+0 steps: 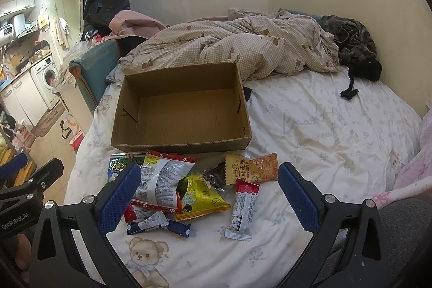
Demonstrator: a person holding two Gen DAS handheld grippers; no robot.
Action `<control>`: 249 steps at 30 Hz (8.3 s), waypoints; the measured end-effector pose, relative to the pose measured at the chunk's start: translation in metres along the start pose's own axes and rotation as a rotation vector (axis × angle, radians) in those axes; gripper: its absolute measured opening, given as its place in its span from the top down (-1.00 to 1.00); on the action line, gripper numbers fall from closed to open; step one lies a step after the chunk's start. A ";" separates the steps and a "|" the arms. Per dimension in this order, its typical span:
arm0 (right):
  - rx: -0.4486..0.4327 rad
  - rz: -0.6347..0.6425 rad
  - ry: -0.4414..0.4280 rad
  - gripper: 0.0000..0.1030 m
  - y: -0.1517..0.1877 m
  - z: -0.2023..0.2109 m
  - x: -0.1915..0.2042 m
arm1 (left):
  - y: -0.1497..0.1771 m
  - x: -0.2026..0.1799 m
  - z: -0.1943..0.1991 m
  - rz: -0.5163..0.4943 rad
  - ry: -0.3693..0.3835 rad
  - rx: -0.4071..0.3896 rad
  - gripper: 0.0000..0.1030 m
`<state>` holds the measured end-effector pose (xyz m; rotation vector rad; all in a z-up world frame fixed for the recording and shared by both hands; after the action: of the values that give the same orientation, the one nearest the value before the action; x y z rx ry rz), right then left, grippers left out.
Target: Organize snacks
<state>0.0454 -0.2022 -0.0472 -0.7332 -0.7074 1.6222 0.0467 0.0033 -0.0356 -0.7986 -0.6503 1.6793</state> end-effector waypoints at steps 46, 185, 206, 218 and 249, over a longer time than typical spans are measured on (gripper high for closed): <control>0.446 -0.359 -0.134 -1.00 0.054 -0.095 -0.085 | 0.053 -0.085 -0.165 -0.116 -0.028 0.676 -0.99; 0.323 -0.268 -0.280 -0.13 -0.061 -0.212 -0.033 | -0.078 -0.075 -0.201 -0.111 0.065 0.269 -0.70; 0.281 -0.347 -0.274 -0.13 -0.054 -0.162 -0.045 | -0.082 -0.043 -0.150 -0.043 0.033 0.223 -0.70; 0.321 -0.286 -0.325 -0.13 -0.015 -0.114 -0.015 | -0.056 -0.001 -0.115 0.035 0.004 0.264 -0.70; 0.383 -0.380 -0.294 -0.13 0.043 -0.087 -0.042 | 0.102 -0.051 -0.171 -0.284 -0.005 0.685 -0.51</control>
<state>0.0932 -0.2450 -0.1314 -0.0742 -0.6687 1.4622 0.1277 -0.0677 -0.2104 -0.1981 -0.1475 1.4953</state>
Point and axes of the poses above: each gripper's, at about its wrist camera, not at the fingertips, and z roughly against the way its jaws point, x to its left, y to its underside, the point moved 6 cm from there along -z, roughly the way its jaws point, and after that the axes turned 14 degrees about z, right-handed, at the moved point
